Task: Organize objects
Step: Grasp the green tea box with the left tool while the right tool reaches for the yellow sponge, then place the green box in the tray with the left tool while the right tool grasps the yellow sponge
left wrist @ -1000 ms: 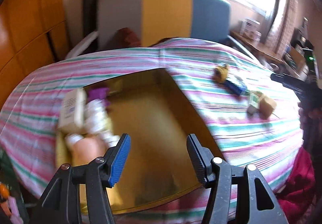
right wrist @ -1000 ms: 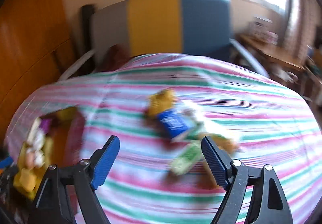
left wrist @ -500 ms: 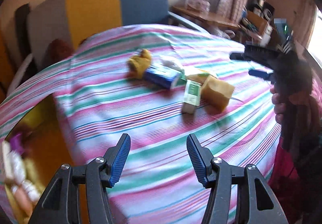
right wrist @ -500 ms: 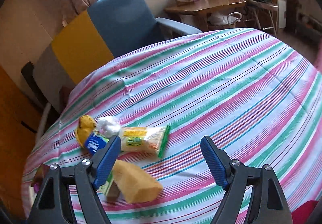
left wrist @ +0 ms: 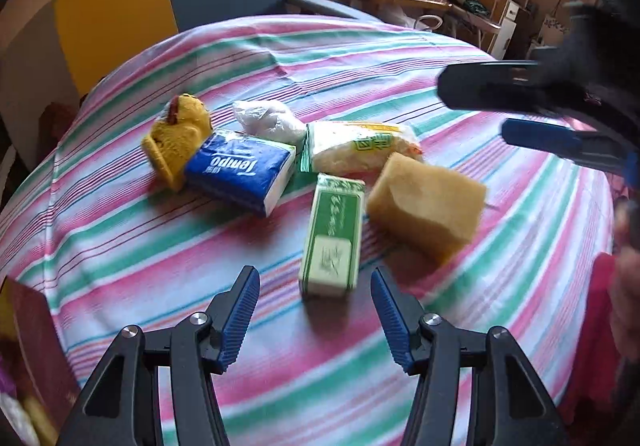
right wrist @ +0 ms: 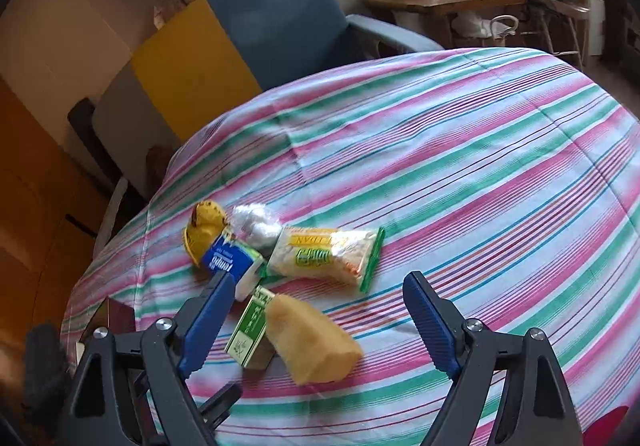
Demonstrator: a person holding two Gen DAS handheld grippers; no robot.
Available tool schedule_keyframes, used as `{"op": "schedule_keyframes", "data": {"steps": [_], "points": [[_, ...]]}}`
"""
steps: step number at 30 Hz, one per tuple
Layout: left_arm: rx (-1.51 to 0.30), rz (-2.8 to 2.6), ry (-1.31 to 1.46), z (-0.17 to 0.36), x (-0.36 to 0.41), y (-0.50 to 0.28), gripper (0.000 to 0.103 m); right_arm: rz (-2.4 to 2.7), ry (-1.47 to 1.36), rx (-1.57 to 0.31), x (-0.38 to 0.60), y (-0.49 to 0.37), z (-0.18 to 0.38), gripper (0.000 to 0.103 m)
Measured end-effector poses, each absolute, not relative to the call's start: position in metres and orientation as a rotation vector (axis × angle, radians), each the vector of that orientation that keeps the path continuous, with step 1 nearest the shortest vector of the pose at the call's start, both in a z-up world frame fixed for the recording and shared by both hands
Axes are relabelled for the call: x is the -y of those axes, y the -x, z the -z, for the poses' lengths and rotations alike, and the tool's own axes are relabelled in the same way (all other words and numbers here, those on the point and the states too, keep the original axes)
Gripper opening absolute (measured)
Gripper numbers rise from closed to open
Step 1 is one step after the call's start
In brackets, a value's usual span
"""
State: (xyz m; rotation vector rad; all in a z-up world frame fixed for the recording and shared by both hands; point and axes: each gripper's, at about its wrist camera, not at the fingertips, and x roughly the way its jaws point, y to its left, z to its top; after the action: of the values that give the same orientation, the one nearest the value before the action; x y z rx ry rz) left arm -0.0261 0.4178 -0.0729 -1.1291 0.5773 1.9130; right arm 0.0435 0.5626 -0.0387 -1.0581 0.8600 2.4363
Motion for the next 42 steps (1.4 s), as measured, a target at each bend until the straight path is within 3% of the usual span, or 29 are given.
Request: {"op": "schedule_keyframes", "data": {"steps": [4,5,6,7,14,32,35,36,37,42], "points": [[-0.547,-1.900,1.150,0.083,-0.430,0.036,0.056,-2.447,1.071,-0.848,-0.560,-0.041,0.039,0.086],[-0.534,-1.888,1.161,0.085,-0.431,0.038,0.048,-2.444,1.072,-0.847,-0.561,-0.041,0.040,0.086],[-0.520,-1.879,1.164,0.086,-0.431,0.039,0.031,-2.441,1.075,-0.847,-0.561,-0.041,0.040,0.086],[-0.507,-1.875,1.163,0.086,-0.428,0.038,0.030,-2.439,1.080,-0.848,-0.562,-0.041,0.041,0.086],[-0.417,-1.914,1.198,0.077,-0.382,0.023,0.030,-2.474,1.176,-0.788,-0.552,-0.032,0.047,0.086],[-0.229,-2.069,1.164,0.026,-0.282,0.009,0.030,-2.433,1.412,-0.352,-0.510,-0.009,0.079,0.085],[-0.176,-2.119,1.147,0.012,-0.252,0.016,0.030,-2.424,1.444,-0.297,-0.507,-0.006,0.084,0.071],[-0.159,-2.138,1.144,0.008,-0.242,0.019,0.030,-2.416,1.457,-0.272,-0.506,-0.005,0.086,0.049],[-0.143,-2.158,1.141,0.004,-0.229,0.024,0.030,-2.401,1.463,-0.244,-0.505,-0.005,0.088,0.040],[-0.001,-2.326,1.243,0.009,-0.149,0.079,0.030,-2.438,1.394,-0.234,-0.502,-0.010,0.078,0.037]]}}
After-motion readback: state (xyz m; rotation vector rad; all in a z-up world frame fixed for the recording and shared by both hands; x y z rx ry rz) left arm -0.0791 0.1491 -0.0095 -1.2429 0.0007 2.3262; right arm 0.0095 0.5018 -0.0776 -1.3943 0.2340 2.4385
